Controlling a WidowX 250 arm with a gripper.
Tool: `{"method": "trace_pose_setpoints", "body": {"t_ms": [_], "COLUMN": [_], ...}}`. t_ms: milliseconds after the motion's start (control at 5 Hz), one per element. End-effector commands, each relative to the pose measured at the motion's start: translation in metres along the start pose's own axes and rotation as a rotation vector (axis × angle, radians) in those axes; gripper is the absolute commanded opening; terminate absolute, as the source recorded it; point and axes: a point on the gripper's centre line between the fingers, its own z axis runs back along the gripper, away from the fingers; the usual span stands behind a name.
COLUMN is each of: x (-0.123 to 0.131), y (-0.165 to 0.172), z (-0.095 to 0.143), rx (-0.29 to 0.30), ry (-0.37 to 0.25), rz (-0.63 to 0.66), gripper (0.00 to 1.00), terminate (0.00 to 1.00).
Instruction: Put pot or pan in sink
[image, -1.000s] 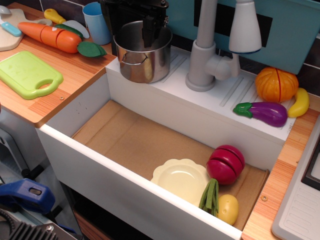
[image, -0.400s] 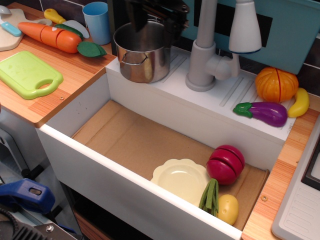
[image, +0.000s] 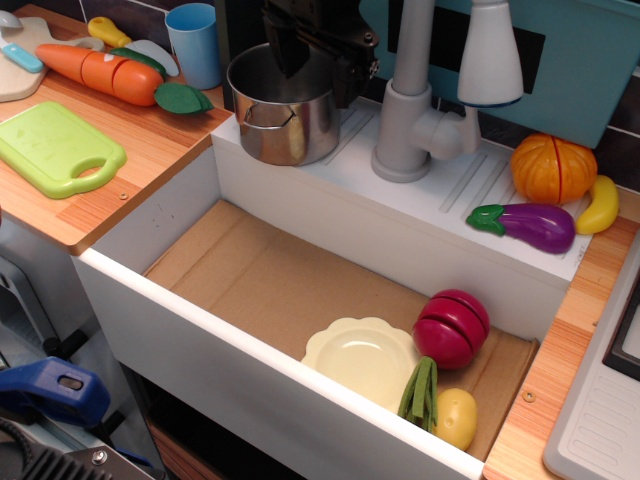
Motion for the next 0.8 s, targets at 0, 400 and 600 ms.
{"method": "trace_pose_setpoints", "body": {"t_ms": [0,400,600], "x": [0.000,-0.008,-0.006], "y": [0.010,0.008,0.005], "z": [-0.007,-0.030,-0.038], "rx": [0.028,-0.006,-0.044], "ry": [-0.051,-0.057,-0.026], "rz": [-0.033,0.009,0.040], "gripper": [1.00,1.00,0.00], "terminate": [0.00,0.00,0.00]}}
